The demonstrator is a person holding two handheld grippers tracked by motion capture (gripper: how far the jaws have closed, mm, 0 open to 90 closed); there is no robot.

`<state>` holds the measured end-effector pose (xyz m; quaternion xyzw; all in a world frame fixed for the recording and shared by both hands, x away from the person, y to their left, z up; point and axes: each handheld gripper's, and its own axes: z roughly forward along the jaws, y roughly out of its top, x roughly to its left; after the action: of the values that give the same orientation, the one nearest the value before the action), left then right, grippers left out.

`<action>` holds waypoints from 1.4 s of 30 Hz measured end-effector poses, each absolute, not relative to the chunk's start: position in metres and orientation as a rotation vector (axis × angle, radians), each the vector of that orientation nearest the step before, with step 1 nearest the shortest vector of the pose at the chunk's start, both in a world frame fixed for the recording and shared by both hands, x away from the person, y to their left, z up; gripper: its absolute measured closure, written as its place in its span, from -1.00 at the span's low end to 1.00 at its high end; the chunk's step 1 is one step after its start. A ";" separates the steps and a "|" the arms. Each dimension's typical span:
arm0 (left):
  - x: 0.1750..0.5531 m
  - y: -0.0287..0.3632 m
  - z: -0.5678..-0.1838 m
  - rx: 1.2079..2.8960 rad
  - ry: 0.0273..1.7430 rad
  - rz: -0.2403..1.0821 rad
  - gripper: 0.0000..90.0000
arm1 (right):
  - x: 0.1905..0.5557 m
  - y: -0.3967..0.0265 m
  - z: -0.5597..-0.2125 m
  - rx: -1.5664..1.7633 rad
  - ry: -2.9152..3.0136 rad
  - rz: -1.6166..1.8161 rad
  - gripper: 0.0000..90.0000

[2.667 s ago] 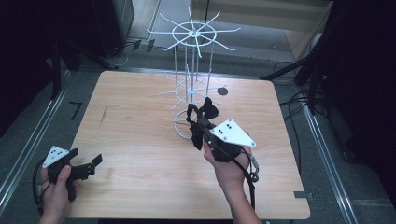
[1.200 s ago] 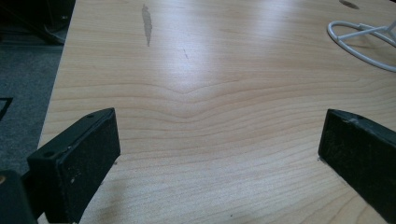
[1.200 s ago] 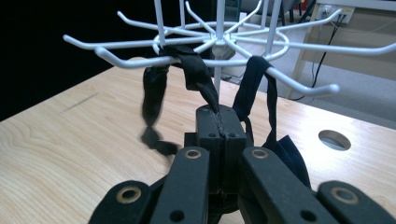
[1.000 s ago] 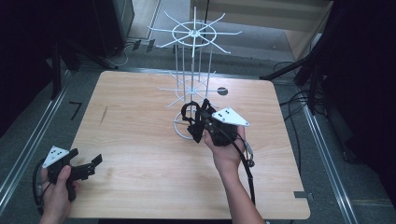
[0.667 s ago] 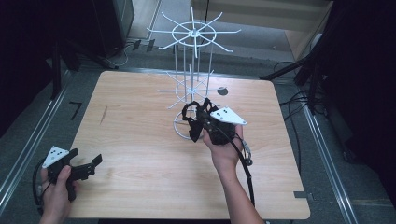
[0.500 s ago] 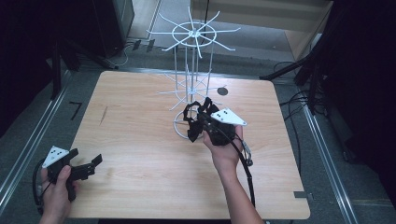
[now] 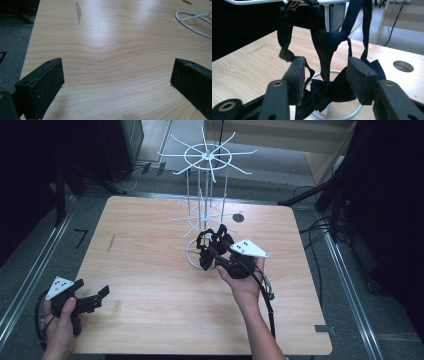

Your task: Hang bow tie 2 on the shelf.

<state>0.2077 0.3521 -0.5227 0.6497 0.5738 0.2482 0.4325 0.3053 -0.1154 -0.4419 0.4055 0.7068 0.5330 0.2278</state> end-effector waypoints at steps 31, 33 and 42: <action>0.208 0.352 -0.523 1.617 1.431 0.620 -1.00 | 0.286 -0.170 -0.448 1.161 1.900 1.482 -1.00; 0.208 0.352 -0.523 1.617 1.431 0.619 -1.00 | 0.284 -0.175 -0.448 1.163 1.894 1.476 -1.00; 0.208 0.352 -0.523 1.618 1.433 0.620 -1.00 | 0.279 -0.193 -0.455 1.189 1.880 1.450 -1.00</action>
<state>0.2077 0.3518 -0.5226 0.6490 0.5747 0.2488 0.4320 0.2793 -0.1933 -0.4552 0.4347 0.6873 0.5299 0.2407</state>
